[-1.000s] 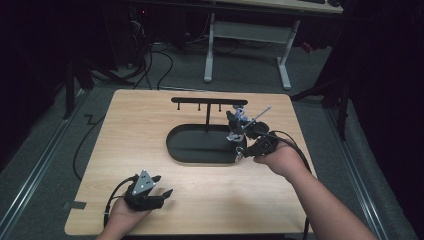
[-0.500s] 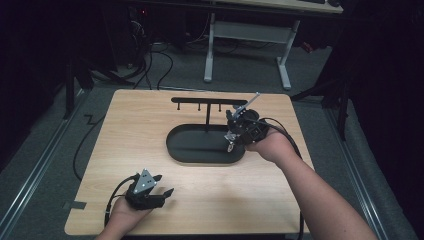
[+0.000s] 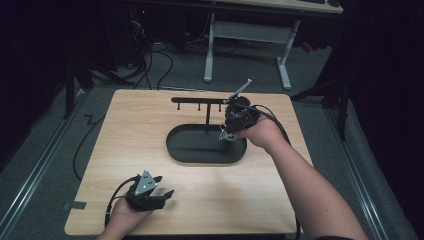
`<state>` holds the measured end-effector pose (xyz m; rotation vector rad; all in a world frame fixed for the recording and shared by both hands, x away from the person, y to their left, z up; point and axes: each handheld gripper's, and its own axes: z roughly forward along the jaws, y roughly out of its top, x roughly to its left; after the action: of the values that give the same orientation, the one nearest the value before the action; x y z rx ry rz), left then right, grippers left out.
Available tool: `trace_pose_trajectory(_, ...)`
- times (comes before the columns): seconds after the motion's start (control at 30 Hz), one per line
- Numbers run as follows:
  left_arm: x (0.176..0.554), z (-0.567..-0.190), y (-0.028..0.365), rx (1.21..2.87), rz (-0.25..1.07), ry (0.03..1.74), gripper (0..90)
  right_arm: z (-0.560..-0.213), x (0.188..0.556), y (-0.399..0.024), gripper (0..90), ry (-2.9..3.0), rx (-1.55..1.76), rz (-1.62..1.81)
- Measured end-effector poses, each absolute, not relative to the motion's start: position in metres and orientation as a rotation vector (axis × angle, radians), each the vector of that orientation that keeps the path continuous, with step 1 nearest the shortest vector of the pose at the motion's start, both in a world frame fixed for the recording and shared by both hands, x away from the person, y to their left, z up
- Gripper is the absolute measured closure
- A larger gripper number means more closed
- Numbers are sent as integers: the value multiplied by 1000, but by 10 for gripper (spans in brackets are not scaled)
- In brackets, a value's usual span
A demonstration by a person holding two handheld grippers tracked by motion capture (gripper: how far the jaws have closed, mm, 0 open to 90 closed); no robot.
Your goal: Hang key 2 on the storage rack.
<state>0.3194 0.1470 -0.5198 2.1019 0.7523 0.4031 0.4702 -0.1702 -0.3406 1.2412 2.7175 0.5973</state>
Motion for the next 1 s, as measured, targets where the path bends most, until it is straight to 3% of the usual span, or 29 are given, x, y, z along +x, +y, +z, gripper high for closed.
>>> trace_pose_trajectory(1.0,320,-519,149,2092,403,748,355,-326,512,-163,891,2646,1309,649)
